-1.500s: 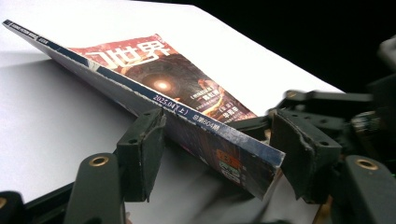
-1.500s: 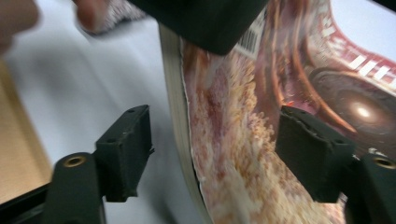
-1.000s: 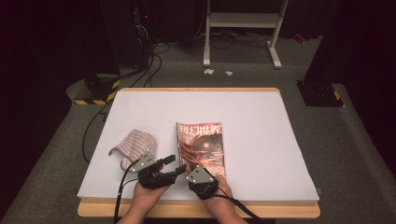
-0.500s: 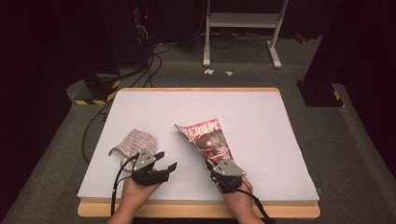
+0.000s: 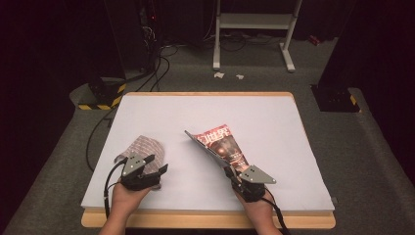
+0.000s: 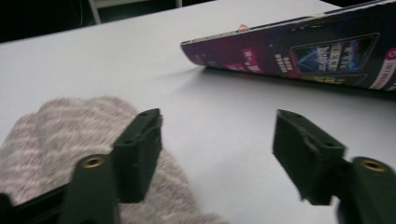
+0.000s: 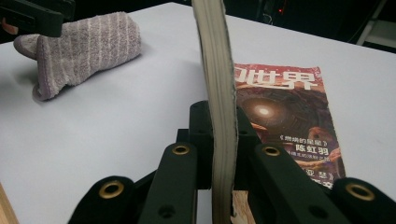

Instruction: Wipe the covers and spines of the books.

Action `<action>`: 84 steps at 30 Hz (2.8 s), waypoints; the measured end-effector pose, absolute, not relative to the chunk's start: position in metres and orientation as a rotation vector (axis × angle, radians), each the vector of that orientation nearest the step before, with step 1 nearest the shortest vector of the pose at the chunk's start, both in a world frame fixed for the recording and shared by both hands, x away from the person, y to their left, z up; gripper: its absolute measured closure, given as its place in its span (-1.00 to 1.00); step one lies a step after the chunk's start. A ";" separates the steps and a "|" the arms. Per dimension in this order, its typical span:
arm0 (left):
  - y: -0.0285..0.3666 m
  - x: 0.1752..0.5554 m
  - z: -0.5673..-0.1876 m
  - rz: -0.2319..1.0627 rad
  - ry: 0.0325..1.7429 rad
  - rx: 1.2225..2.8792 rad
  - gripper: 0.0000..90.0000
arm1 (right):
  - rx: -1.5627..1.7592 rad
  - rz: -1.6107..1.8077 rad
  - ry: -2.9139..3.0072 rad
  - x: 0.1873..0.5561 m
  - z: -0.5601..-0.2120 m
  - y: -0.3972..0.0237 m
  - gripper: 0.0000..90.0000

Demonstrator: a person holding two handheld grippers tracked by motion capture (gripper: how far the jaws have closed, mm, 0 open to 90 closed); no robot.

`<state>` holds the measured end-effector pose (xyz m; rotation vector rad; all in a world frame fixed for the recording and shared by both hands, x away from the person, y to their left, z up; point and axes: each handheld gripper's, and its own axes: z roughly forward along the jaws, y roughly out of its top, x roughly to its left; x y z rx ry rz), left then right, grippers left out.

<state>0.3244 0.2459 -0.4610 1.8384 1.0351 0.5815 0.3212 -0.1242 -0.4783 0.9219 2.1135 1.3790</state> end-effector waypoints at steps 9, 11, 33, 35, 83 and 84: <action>0.281 0.331 -0.459 0.565 1.157 1.842 -0.33 | 0.933 1.375 2.111 0.320 -0.479 -0.122 0.87; 0.286 0.333 -0.462 0.602 1.180 1.844 -0.38 | 0.928 1.374 2.115 0.320 -0.480 -0.122 0.87; 0.301 0.361 -0.507 0.454 1.296 1.930 -0.65 | 0.920 1.383 2.150 0.321 -0.485 -0.121 0.80; 0.298 0.361 -0.507 0.475 1.296 1.946 -0.66 | 0.919 1.382 2.149 0.320 -0.485 -0.121 0.80; 0.292 0.341 -0.488 0.467 1.137 1.827 0.37 | 0.904 1.369 2.150 0.319 -0.486 -0.120 0.80; 0.291 0.340 -0.486 0.462 1.124 1.822 0.37 | 0.902 1.371 2.149 0.319 -0.486 -0.120 0.80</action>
